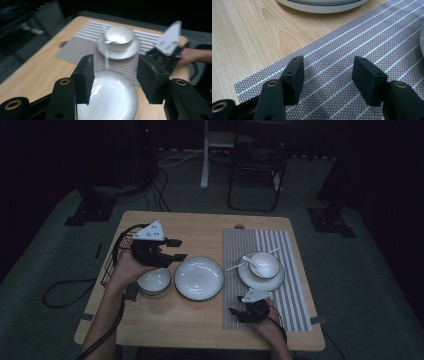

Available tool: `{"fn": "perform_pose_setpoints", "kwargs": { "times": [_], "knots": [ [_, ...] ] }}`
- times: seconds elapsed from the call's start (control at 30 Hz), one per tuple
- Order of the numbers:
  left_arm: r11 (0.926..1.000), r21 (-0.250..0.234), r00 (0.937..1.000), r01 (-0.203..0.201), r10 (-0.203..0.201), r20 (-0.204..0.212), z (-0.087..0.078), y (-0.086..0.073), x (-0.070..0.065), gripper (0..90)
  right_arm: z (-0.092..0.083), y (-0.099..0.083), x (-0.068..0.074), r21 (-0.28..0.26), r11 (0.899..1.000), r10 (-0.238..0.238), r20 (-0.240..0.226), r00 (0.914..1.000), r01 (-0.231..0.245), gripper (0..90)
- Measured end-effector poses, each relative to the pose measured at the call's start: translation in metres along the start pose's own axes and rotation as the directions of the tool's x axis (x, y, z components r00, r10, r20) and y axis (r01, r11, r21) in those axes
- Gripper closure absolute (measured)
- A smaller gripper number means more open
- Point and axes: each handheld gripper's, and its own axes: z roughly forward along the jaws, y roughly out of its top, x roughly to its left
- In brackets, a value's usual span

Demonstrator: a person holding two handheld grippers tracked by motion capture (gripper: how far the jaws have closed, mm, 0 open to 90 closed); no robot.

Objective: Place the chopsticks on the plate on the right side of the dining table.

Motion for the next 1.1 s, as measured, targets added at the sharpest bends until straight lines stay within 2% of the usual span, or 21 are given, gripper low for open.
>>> {"fn": "perform_pose_setpoints", "kwargs": {
  "times": [0.07,0.27,0.4,0.47,0.6,0.7,0.83,1.1],
  "knots": [
    [0.9999,0.012,0.9991,-0.001,0.001,-0.042,-0.006,0.001,0.0,49.0,0.0,0.0,0.0,0.0,1.0,0.0,0.0,1.0,0.0,42.8],
    [1.0,-0.007,0.9969,-0.002,0.002,-0.078,-0.026,0.0,0.008,49.2,0.0,0.0,0.0,0.0,1.0,0.0,0.0,1.0,0.0,42.8],
    [0.9998,-0.02,0.9945,0.007,-0.009,-0.105,-0.036,-0.004,0.013,52.4,0.0,0.0,0.0,0.0,1.0,0.0,0.0,1.0,0.0,42.8],
    [0.9995,-0.022,0.9917,0.021,-0.023,-0.126,-0.046,-0.009,0.019,52.9,0.0,0.0,0.0,0.0,1.0,0.0,0.0,1.0,0.0,42.8],
    [0.9991,-0.025,0.9893,0.035,-0.038,-0.141,-0.057,-0.017,0.026,53.3,0.0,0.0,0.0,0.0,1.0,0.0,0.0,1.0,0.0,42.8],
    [0.9971,-0.039,0.987,0.065,-0.07,-0.144,-0.064,-0.027,0.034,54.6,0.0,0.0,0.0,0.0,1.0,0.0,0.0,1.0,0.0,42.8],
    [0.9952,-0.02,0.9818,0.096,-0.098,-0.163,-0.069,-0.04,0.041,55.1,0.0,0.0,0.0,0.0,1.0,0.0,0.0,1.0,0.0,42.8],
    [0.9873,-0.013,0.9711,0.158,-0.158,-0.179,-0.07,-0.064,0.049,55.1,0.0,0.0,0.0,0.0,1.0,-0.001,0.001,1.0,0.001,42.7]
  ]
}}
